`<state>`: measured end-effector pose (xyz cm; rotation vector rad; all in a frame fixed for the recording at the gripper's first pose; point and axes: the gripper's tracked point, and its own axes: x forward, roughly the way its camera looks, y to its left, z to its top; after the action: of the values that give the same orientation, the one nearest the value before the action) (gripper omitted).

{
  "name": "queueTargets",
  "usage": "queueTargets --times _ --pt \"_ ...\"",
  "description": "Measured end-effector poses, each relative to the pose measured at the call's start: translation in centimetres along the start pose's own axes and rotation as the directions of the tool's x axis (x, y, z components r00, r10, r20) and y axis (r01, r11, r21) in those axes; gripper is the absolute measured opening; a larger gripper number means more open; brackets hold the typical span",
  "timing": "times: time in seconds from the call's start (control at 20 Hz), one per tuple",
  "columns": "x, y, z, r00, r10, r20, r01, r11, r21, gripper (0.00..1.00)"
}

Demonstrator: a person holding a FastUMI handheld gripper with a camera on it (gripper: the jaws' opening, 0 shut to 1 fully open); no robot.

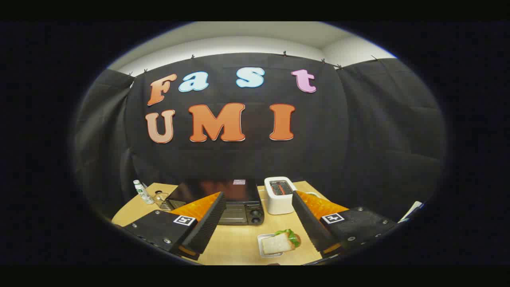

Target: Open the toaster oven, put the food inside, and close the toaster oven door.

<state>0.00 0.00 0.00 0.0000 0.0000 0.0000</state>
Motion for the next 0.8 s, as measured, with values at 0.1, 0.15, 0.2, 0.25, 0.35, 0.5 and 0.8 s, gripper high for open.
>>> queueTargets --times 0.1,0.15,0.2,0.25,0.35,0.5,0.8 --pt "0.0 0.3 -0.5 1.0 -0.011 -0.016 0.011 1.0 0.025 0.99" --pt "0.0 0.5 -0.4 1.0 -0.028 -0.01 0.028 0.999 0.027 0.99" --pt "0.0 0.7 -0.3 0.999 -0.046 -0.001 0.046 0.999 0.022 0.99" --pt "0.1 1.1 -0.4 0.998 -0.058 0.006 0.058 0.998 0.011 0.99" --pt "0.1 2.0 -0.3 0.997 -0.079 0.017 0.079 0.997 -0.014 0.99" --pt "-0.1 4.1 -0.2 0.996 -0.082 0.023 0.082 0.997 -0.003 0.99" --pt "0.5 7.6 -0.7 0.998 -0.067 0.022 0.067 0.997 -0.025 0.99"
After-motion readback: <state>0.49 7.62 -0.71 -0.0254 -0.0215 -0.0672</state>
